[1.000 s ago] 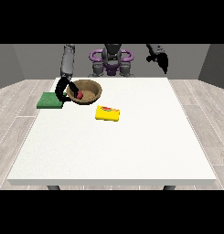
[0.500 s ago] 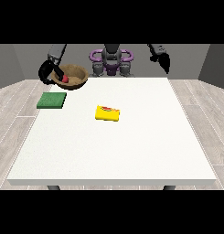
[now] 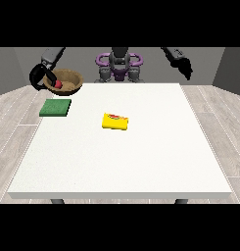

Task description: Pick the cup and pour the ball into the bowl, then pick the bowl and place it on the pad

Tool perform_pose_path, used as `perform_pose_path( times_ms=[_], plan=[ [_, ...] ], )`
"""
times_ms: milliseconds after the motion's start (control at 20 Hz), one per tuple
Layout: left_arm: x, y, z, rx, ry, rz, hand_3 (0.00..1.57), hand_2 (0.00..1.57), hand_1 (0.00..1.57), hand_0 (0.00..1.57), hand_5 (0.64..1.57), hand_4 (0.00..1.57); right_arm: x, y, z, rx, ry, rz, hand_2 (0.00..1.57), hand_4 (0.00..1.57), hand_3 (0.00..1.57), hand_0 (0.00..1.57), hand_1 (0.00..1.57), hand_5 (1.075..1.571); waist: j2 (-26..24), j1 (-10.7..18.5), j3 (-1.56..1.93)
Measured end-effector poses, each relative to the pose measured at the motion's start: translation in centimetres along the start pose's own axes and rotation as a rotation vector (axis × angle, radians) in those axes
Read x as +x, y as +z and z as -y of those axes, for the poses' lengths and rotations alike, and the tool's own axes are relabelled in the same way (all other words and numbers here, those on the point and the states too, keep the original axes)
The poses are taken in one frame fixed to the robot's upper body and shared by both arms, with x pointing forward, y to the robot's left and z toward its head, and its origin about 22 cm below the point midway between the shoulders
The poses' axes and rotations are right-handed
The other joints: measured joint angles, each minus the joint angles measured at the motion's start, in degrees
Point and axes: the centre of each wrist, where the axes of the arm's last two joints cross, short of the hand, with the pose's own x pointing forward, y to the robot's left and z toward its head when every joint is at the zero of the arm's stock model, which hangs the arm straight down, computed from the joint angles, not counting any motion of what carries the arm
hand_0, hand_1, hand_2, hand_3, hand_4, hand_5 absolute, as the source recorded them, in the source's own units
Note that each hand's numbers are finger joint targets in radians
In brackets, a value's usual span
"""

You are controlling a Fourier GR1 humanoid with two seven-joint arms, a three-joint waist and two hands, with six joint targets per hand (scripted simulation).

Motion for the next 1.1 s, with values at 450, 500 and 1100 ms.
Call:
perform_pose_path(
  times_ms=[450, 500, 1100],
  plan=[
    [4.9, -0.2, -14.3, 0.107, 0.015, 0.135, 0.00, 0.00, 0.00, 0.00, 1.566, 1.23, -1.7, 0.2, 2.9, -0.082, -0.063, 0.094, 1.57, 0.79, 0.00, 1.57, 1.57, 1.567, 6.60, 1.77, 0.01],
    [5.2, -0.1, -15.3, 0.119, 0.018, 0.160, 0.00, 0.00, 0.00, 0.00, 1.565, 1.21, -1.5, 0.1, 3.2, -0.090, -0.077, 0.112, 1.57, 0.76, 0.00, 1.57, 1.57, 1.567, 7.86, 1.74, 0.02],
    [7.0, 0.2, -18.4, 0.135, 0.011, 0.232, 0.00, 0.00, 0.00, 0.00, 1.552, 1.18, -1.1, -0.7, 7.0, -0.212, -0.138, 0.076, 0.48, 0.00, 0.73, 0.32, 0.32, 1.495, 11.82, 2.75, 0.04]
  ],
)
